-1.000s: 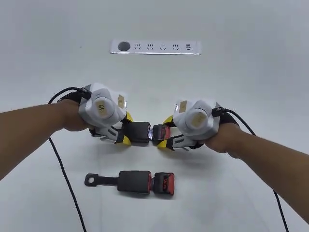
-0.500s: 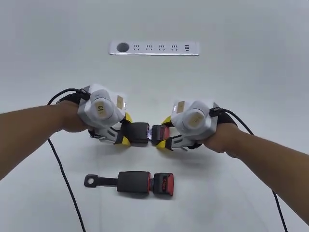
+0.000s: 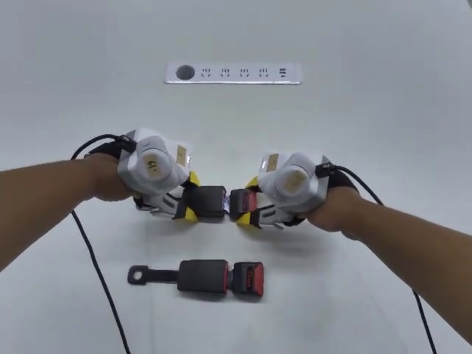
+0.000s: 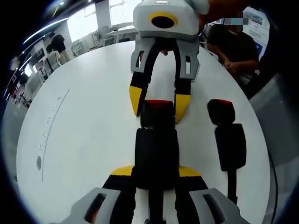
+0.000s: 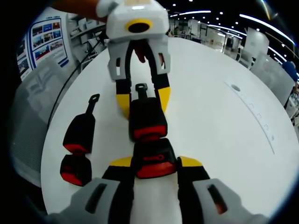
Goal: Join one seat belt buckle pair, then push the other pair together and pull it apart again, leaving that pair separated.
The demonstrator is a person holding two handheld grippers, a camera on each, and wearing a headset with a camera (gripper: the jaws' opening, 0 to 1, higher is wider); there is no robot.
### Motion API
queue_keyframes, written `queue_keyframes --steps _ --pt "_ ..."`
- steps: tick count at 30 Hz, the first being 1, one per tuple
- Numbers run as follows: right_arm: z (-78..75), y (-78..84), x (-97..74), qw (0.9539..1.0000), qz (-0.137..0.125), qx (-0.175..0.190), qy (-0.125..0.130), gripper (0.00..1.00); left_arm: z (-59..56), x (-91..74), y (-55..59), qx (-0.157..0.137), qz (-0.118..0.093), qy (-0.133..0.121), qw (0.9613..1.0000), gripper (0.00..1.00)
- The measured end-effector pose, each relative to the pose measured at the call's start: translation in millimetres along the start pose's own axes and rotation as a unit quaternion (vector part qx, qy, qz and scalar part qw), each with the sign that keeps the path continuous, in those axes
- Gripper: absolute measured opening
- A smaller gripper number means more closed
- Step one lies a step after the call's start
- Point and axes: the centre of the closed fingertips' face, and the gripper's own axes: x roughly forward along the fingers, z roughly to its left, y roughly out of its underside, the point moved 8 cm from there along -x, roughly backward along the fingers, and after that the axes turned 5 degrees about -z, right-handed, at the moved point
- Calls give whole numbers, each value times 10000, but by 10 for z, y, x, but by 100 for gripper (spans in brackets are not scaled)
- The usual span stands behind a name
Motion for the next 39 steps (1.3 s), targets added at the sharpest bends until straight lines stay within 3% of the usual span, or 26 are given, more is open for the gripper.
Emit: queue_keyframes --steps 17,39 --pt "11 16 -20 10000 70 23 49 35 -13 -13 -6 -26 11 -14 10000 33" --pt "-47 336 -328 9999 76 108 92 36 7 5 46 -13 -68 -3 10000 33"
